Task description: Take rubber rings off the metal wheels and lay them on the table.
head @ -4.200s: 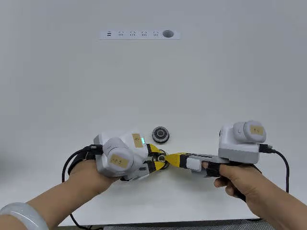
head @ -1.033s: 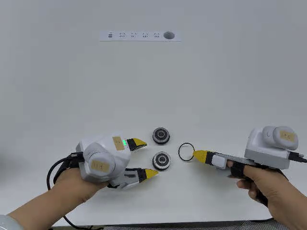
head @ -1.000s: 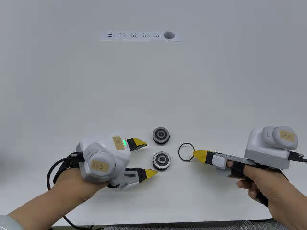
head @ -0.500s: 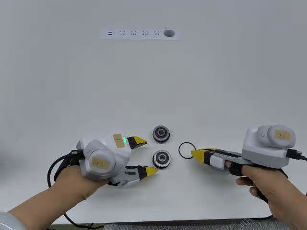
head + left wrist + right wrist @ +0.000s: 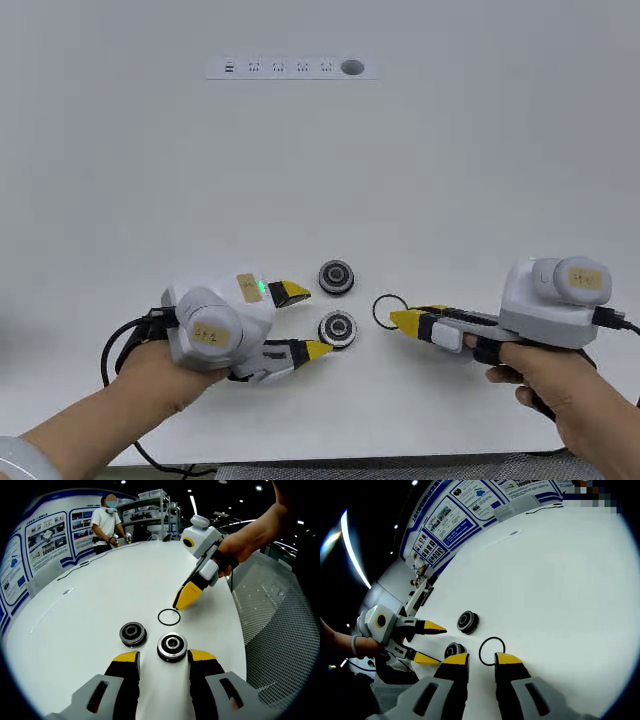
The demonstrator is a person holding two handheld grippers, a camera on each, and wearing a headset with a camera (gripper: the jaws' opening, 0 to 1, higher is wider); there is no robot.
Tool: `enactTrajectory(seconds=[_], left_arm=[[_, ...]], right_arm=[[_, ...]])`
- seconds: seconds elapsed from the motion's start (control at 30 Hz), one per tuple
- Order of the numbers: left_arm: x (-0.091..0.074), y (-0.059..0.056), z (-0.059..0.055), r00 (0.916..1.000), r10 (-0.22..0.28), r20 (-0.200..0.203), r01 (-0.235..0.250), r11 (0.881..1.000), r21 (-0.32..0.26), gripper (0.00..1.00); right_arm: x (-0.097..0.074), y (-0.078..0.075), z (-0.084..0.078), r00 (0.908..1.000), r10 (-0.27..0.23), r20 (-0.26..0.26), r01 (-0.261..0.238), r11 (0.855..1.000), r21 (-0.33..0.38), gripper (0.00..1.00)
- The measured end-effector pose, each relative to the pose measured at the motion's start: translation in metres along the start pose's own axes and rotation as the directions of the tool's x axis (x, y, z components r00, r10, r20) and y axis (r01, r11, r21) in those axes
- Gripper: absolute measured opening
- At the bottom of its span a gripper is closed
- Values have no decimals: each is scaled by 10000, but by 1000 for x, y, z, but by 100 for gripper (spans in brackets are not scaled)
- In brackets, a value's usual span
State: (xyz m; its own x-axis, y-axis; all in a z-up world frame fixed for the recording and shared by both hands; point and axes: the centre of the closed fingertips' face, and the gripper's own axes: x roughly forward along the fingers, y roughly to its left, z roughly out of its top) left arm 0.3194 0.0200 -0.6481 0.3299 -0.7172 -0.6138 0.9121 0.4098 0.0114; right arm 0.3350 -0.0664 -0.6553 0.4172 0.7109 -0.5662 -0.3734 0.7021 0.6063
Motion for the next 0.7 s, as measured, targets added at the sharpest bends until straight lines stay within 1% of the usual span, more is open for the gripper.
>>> enactTrajectory(seconds=[0.17,0.43,0.7], left_arm=[[2,-3,1,9999,-104,-27,104,9999,41,35],[7,-7,5,9997,-260,-31,261,9995,152,30],[12,-11,8,9990,-444,-87,446,9987,259,26]], right_arm=[[2,3,-1,9999,113,44,-114,9999,60,21],[4,10,-6,9996,289,-48,-289,9995,110,20],[6,13,-10,9991,399,-134,-396,9990,202,20]])
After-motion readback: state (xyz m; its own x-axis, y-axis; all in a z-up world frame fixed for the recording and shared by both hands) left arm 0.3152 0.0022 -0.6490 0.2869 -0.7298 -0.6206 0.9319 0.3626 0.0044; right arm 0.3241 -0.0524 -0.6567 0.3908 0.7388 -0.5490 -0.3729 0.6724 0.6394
